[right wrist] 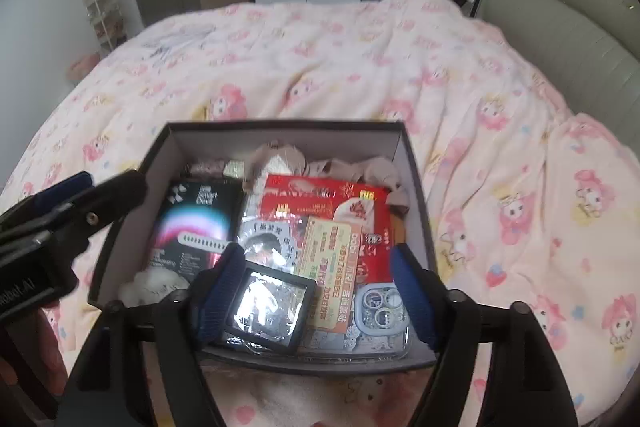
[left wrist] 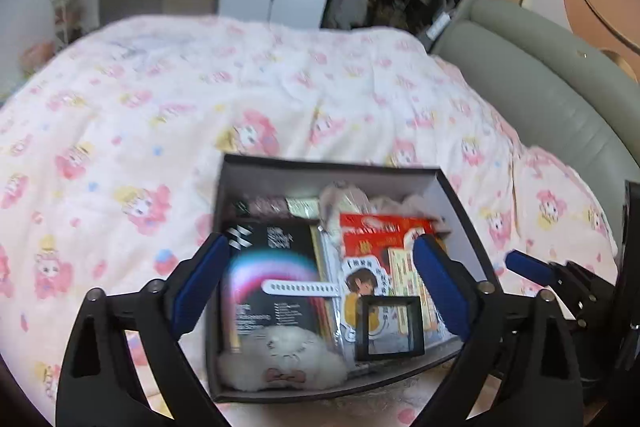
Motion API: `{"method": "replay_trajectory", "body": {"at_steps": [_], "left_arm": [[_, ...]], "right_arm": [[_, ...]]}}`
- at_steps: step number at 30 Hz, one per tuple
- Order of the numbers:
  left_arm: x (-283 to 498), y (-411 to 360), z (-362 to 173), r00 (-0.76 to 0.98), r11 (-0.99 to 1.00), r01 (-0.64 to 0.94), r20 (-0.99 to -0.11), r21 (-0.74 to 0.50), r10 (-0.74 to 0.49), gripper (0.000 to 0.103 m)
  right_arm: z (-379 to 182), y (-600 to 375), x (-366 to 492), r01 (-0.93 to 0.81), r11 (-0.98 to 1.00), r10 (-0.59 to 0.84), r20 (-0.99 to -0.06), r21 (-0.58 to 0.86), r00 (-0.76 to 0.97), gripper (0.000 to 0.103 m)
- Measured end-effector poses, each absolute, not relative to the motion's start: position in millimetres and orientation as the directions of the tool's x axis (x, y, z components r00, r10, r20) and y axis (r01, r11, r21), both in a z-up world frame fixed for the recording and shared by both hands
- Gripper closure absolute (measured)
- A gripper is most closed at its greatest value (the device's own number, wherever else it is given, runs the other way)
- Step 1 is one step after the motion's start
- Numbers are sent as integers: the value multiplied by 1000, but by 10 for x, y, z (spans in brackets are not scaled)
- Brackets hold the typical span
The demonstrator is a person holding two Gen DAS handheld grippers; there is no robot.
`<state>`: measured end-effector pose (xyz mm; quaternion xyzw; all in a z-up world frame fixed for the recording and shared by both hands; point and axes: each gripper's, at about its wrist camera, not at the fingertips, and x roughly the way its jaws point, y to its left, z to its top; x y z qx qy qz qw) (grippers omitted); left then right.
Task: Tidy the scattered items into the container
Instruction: 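Open the left gripper and lift both tools away from the box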
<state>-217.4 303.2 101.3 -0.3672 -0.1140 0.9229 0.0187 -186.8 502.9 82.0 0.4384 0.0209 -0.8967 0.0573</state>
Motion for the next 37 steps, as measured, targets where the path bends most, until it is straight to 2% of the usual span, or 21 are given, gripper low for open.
{"method": "replay_trajectory", "body": {"at_steps": [1,7,13,21,37], "left_arm": [[-2111,3023,1062,-735,-975,56,-669,-216,106,1],[-1721,2953,1325,-783,-981,54,-617,-185,73,1],[-1427,3035,1473,-799,-984,5,-592,-176,102,1],[-1382,3144,1343,-759,-987,-30,-639,-159,126,1],[-1340,3176,1329,-765,-987,-46,-630,-153,133,1]], "right_arm": [[866,5018,-1832,121,-993,-83,-780,10,-620,29],[1062,5051,-1593,115,-991,-124,-765,65,-631,28],[1208,5082,-1313,104,-991,-127,-755,79,-643,28],[1138,5128,-1161,70,-994,-111,-766,86,-634,28],[1117,5043,-1105,90,-994,-108,-767,66,-633,28]]}}
